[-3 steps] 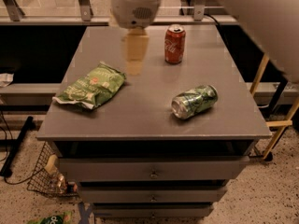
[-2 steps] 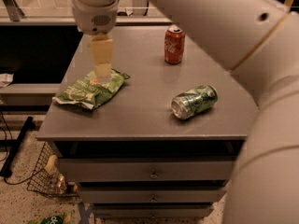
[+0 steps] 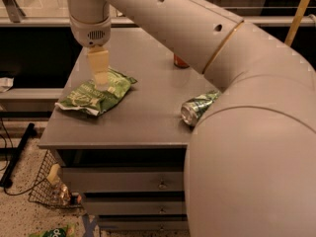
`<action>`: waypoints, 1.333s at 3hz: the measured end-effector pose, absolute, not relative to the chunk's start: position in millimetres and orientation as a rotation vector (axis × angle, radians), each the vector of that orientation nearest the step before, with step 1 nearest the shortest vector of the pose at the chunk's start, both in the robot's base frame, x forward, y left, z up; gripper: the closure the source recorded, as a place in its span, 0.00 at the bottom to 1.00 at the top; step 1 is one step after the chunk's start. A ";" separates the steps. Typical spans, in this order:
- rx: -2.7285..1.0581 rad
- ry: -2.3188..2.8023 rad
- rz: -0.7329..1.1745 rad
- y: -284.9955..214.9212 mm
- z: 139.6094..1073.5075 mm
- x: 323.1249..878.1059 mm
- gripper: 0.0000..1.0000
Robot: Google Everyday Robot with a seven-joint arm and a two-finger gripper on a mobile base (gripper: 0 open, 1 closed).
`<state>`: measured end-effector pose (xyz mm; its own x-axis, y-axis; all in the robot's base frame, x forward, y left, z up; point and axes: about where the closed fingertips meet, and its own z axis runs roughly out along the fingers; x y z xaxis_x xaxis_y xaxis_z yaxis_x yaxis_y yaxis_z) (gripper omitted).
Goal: Pick green jalapeno chip bag
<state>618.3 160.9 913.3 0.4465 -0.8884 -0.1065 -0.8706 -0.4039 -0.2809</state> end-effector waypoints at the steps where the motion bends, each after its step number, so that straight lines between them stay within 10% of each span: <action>1: -2.412 1.535 -0.104 142.8 893.9 635.0 0.00; 2: -2.446 1.559 -0.111 130.3 867.7 644.2 0.00; 4: -2.483 1.582 -0.095 118.0 836.5 650.3 0.41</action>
Offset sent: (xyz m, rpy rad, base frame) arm 0.0346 -0.0502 -0.0737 -0.1116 0.0476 -0.0255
